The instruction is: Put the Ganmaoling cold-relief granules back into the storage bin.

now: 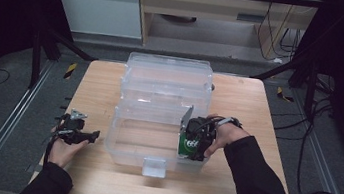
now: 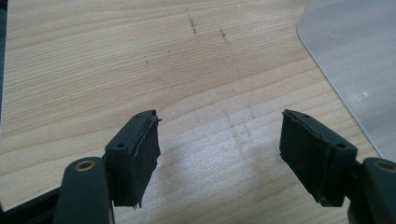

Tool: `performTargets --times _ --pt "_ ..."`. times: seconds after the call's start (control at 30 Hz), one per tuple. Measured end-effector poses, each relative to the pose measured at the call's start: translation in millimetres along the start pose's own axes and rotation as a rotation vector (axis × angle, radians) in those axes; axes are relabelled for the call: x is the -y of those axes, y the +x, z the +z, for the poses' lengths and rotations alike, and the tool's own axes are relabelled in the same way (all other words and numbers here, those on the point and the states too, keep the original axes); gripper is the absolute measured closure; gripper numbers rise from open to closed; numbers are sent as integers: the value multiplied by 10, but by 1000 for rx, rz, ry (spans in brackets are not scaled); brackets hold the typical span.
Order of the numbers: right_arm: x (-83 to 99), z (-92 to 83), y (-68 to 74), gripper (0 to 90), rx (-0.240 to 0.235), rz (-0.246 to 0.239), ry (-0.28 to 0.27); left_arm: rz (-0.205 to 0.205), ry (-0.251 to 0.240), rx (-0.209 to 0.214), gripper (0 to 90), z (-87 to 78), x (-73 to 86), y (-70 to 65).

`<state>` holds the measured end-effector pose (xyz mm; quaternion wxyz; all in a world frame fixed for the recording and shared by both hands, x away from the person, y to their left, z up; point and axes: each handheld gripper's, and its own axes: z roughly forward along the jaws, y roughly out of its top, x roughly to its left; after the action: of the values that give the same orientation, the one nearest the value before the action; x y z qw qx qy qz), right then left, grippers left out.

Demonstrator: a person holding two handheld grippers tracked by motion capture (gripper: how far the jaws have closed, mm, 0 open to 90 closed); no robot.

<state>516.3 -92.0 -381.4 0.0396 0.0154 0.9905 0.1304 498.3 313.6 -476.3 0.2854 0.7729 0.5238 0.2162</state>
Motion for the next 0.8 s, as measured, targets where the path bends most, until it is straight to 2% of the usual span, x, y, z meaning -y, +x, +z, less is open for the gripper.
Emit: performTargets --times 0.5,0.67,0.8 --pt "14 -3 22 144 20 40 -1 0 5 3 274 11 4 -1" --pt "22 -70 26 157 21 69 -10 -6 4 5 274 12 3 2" --pt "30 -190 31 182 52 114 -46 -15 -5 4 275 -3 2 13"
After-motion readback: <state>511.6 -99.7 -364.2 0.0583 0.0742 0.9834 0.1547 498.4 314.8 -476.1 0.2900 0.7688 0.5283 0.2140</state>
